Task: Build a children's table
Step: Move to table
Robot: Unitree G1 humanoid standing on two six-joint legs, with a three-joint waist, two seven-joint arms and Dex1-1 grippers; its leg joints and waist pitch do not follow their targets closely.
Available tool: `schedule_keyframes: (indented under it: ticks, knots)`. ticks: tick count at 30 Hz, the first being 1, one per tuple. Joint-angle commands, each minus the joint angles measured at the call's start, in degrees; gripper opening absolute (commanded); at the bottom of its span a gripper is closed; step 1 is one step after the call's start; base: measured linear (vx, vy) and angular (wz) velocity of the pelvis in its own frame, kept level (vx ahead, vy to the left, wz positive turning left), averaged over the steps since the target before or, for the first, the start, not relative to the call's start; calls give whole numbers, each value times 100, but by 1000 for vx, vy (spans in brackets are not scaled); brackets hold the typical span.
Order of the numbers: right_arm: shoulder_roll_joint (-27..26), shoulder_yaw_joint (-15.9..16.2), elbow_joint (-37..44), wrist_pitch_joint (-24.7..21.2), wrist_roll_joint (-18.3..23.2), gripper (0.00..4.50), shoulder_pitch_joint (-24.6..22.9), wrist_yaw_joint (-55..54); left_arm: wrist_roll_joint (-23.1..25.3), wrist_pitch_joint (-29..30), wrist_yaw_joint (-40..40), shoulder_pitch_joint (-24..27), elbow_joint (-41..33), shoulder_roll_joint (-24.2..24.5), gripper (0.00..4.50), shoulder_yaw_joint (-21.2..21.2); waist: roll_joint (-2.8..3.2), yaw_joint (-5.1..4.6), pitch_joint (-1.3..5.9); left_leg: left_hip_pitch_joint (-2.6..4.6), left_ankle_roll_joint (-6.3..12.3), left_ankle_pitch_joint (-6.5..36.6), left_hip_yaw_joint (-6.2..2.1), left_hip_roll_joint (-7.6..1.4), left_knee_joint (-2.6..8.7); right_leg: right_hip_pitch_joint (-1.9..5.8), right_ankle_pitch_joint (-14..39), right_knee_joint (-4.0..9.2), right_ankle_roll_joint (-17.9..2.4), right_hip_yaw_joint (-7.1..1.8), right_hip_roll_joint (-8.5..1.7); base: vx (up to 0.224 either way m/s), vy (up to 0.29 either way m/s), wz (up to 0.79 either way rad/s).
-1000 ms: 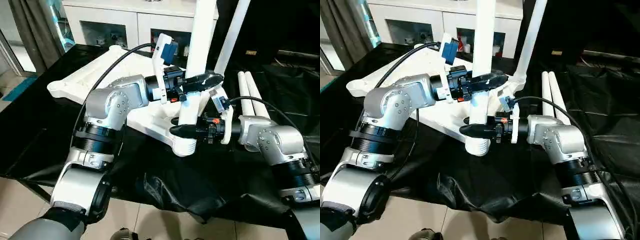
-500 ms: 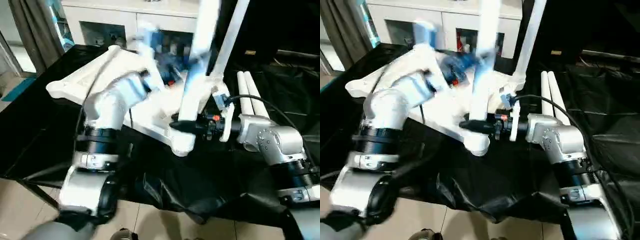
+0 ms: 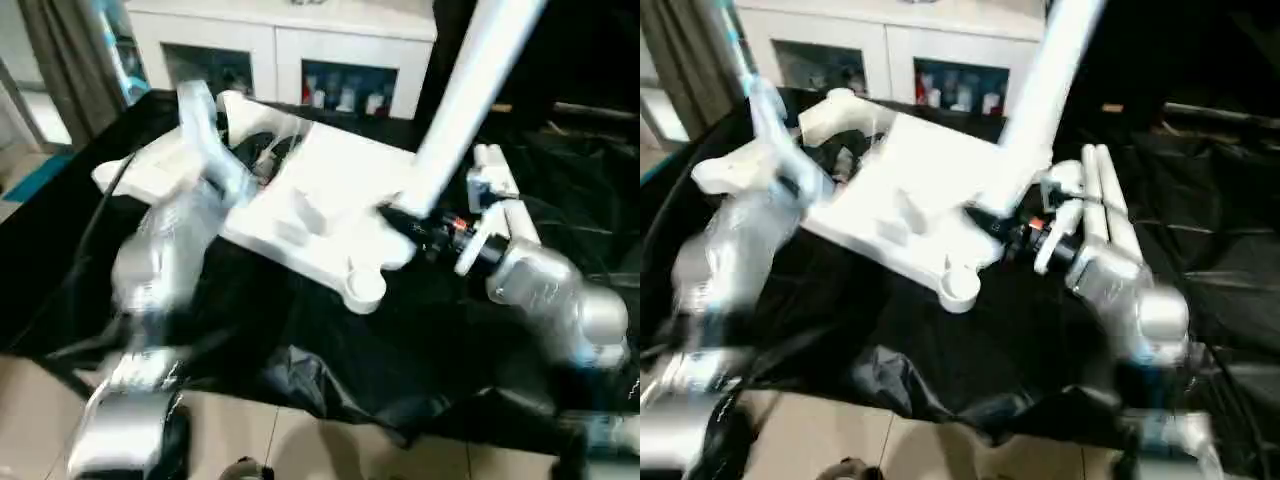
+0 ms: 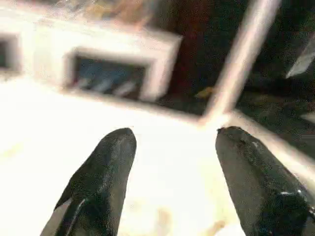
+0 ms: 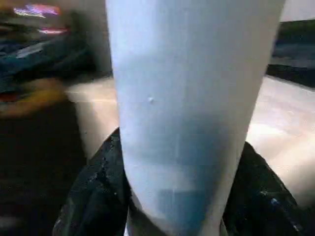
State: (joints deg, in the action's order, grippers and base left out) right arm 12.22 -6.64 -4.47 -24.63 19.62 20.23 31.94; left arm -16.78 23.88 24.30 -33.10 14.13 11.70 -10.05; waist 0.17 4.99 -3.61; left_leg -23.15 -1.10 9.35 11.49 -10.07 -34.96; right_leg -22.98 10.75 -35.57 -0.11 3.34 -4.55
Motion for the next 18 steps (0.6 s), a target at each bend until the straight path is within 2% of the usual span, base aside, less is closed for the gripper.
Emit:
schedule_keyframes:
  ticks: [1,2,3,4,5,7,8,9,10,11,12,13,14,15,16,17,18]
  knots:
    - [-126,-28,387,474,-390,194,-204,-459,404,23,-594,96,-401,61,302,46,166,-10,474,221,-315,1331,-207,-286,445,212,993,418,-906,-242,-373,0,0,0]
    - [-126,-28,387,474,-390,194,-204,-459,404,23,-594,96,-401,61,302,46,95,-29,459,211,-278,1360,-198,-311,457,210,870,441,-914,-243,-355,0,0,0]
    - [-575,-216,775,537,-430,194,-756,-1014,842,-405,-988,607,-651,22,302,1,176,-12,468,211,-265,1371,-216,-301,458,223,822,418,-948,-237,-362,0,0,0]
    - [-575,-216,775,537,-430,194,-756,-1014,842,-405,-988,607,-651,22,302,1,143,-26,448,193,-171,1353,-212,-332,489,234,690,453,-897,-237,-363,0,0,0]
    - [-693,-257,886,556,-418,194,-921,-1174,947,-529,-1019,770,-717,5,302,7,136,-31,463,195,-84,1353,-209,-302,488,239,756,462,-894,-233,-362,0,0,0]
    - [-807,-173,1013,747,-519,194,-1276,-1328,1222,-703,-1101,1232,-927,-63,302,189,309,3,456,197,-124,1495,-234,-307,501,220,943,483,-871,-229,-368,0,0,0]
    - [-832,-151,1024,817,-540,194,-1372,-1365,1325,-739,-1160,1379,-991,-88,302,268,268,-17,444,205,-137,1623,-226,-317,517,211,1041,525,-852,-228,-357,0,0,0]
    - [-845,-141,988,897,-526,194,-1409,-1332,1369,-641,-1168,1513,-1097,-91,302,349,435,8,447,215,-194,1826,-255,-304,514,205,1205,499,-822,-223,-371,0,0,0]
    - [-864,-123,964,998,-538,194,-1438,-1374,1381,-552,-1234,1601,-1193,-80,302,445,368,-42,412,215,-215,2126,-238,-303,535,177,1438,581,-757,-218,-341,0,0,0]
    - [-849,-103,953,1041,-549,194,-1440,-1353,1408,-540,-1286,1624,-1238,-81,302,469,349,-34,424,212,-210,2146,-252,-288,531,199,1526,568,-745,-218,-351,0,0,0]
    - [-826,-72,936,1107,-566,194,-1444,-1321,1449,-523,-1367,1658,-1307,-83,302,506,550,-39,386,246,-256,2479,-255,-294,541,141,1828,642,-672,-204,-333,0,0,0]
    - [-737,-1,866,1286,-688,194,-1430,-1273,1491,-493,-1506,1692,-1392,-87,302,531,740,-30,392,245,-278,2517,-304,-260,516,174,1949,577,-688,-199,-362,0,0,0]
    - [-699,41,855,1399,-811,194,-1438,-1257,1549,-506,-1618,1724,-1456,-110,302,537,632,-56,375,249,-255,2564,-271,-275,522,147,2006,659,-657,-197,-346,0,0,0]
    - [-692,-17,868,1386,-818,194,-1379,-1277,1556,-584,-1662,1707,-1421,-110,302,473,555,-81,381,199,-150,2342,-271,-231,497,212,2128,630,-622,-197,-356,0,0,0]
    - [-692,-17,868,1386,-818,194,-1379,-1277,1556,-584,-1662,1707,-1421,-110,302,473,597,-80,365,201,-21,2144,-239,-216,462,158,2415,674,-551,-218,-372,0,0,0]
    - [-741,-146,981,1305,-737,194,-1352,-1408,1512,-818,-1583,1710,-1225,-103,302,344,442,-55,391,156,117,1727,-246,-198,443,197,2726,661,-438,-221,-409,0,0,0]
    - [-737,-172,1024,1292,-742,194,-1365,-1492,1499,-1074,-1541,1683,-983,-113,302,286,544,-70,397,171,103,1663,-228,-208,435,159,2828,679,-402,-224,-397,0,0,0]
